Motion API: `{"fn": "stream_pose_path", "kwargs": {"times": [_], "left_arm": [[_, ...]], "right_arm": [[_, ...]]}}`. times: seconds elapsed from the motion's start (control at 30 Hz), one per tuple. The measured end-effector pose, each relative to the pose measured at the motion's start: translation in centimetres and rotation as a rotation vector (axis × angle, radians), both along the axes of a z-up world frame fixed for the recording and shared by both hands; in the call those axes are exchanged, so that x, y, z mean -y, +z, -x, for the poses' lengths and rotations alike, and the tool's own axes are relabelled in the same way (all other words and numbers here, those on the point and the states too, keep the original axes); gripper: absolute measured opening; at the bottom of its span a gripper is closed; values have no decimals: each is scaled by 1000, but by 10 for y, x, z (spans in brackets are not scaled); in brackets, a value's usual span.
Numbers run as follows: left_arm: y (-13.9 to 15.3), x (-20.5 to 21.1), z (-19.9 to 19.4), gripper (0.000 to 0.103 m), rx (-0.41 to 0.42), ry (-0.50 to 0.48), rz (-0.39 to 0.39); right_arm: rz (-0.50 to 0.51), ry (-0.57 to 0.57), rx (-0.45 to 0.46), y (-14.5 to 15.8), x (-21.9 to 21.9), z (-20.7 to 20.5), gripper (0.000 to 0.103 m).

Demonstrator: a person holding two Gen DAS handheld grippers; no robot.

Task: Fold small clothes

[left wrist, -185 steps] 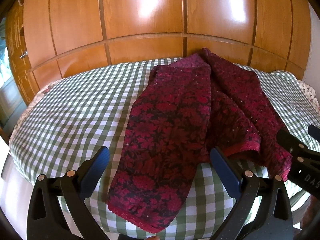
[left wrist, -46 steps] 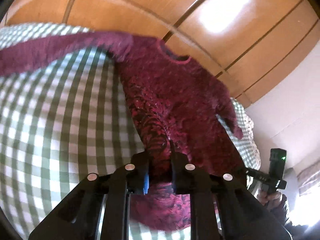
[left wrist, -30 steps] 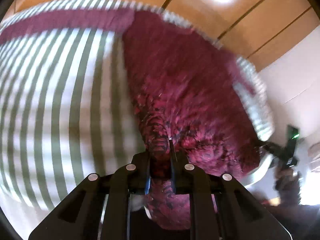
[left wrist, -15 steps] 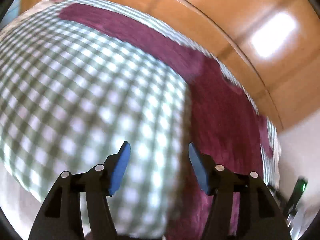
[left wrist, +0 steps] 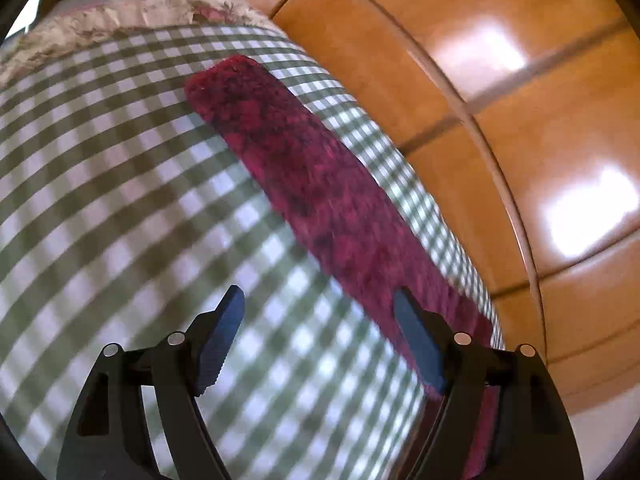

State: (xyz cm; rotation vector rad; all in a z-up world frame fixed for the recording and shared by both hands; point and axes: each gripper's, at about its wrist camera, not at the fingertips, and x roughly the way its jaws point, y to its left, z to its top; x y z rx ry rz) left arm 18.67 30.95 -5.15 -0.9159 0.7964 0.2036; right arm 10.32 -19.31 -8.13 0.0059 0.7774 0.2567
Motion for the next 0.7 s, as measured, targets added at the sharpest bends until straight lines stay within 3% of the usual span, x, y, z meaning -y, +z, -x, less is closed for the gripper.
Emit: {"fn": "stream_pose_path", "kwargs": {"times": [0.2, 0.27, 0.3, 0.33, 0.5, 0.57, 0.63, 0.7], "left_arm": [[-22, -22, -44, 66, -22, 67, 58], [-20, -24, -53, 48, -21, 59, 36], [-19, -25, -58, 25, -26, 49, 21], [-16, -26, -60, 11, -26, 43, -15], [7, -20, -25, 9, 76, 81, -171], [-2, -17, -14, 9, 22, 97, -223], [-24, -19, -12, 10, -56, 88, -221], [-28, -18, -7, 14, -58, 105, -215]], "right_arm": [[21, 15, 21, -1, -1, 3, 101], [21, 15, 25, -2, 0, 4, 101], [21, 12, 27, -2, -1, 2, 101], [23, 11, 28, -3, -1, 2, 101], [19, 10, 32, -3, 0, 2, 101], [19, 8, 35, -3, 1, 3, 101], [20, 9, 36, -3, 1, 3, 101], [18, 8, 36, -3, 1, 3, 101]]}}
